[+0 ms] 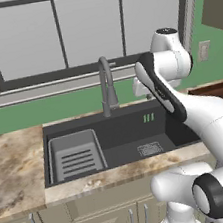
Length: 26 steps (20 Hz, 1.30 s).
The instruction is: Pick up all produce items and place them in the sink. Turn on the sink faucet to wash them. Then turn the sink off and put them in the tray.
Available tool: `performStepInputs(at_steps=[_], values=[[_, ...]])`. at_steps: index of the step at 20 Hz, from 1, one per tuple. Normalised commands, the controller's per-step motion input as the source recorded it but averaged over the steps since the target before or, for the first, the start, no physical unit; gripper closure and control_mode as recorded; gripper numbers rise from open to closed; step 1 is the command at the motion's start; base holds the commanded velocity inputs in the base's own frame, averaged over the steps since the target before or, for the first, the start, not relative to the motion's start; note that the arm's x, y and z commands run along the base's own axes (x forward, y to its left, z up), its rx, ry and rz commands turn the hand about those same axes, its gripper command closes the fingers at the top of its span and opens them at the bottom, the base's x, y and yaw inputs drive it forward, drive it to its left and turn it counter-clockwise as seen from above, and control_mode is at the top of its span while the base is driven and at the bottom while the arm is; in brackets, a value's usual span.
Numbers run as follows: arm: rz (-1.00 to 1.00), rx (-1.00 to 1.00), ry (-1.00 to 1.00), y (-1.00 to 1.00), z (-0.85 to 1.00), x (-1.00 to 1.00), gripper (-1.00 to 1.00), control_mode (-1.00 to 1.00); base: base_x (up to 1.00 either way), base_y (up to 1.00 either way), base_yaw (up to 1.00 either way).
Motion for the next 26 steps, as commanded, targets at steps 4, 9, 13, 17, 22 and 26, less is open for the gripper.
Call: performStepInputs(at_steps=[4,9,13,17,22,26], values=[[0.0,0.03,-0.03,-0.07,0.0,-0.12,-1.0,-1.0,0.0,0.0,0.0],[0.0,0.1,-0.02,-0.57,0.0,-0.09,-1.0,-1.0,0.0,0.0,0.0],[-0.04,0.06,0.0,-0.81,0.0,-0.03,-1.0,-1.0,0.0,0.0,0.0],[-0.03,0.02,0.0,-0.91,-0.01,-0.01,-1.0,-1.0,0.0,0.0,0.0],[0.0,0.0,0.0,-1.0,-0.19,-0.02,-1.0,-1.0,0.0,0.0,0.0],[0.0,0.0,0.0,-1.0,-0.32,0.0,-1.0,-1.0,0.0,0.0,0.0]])
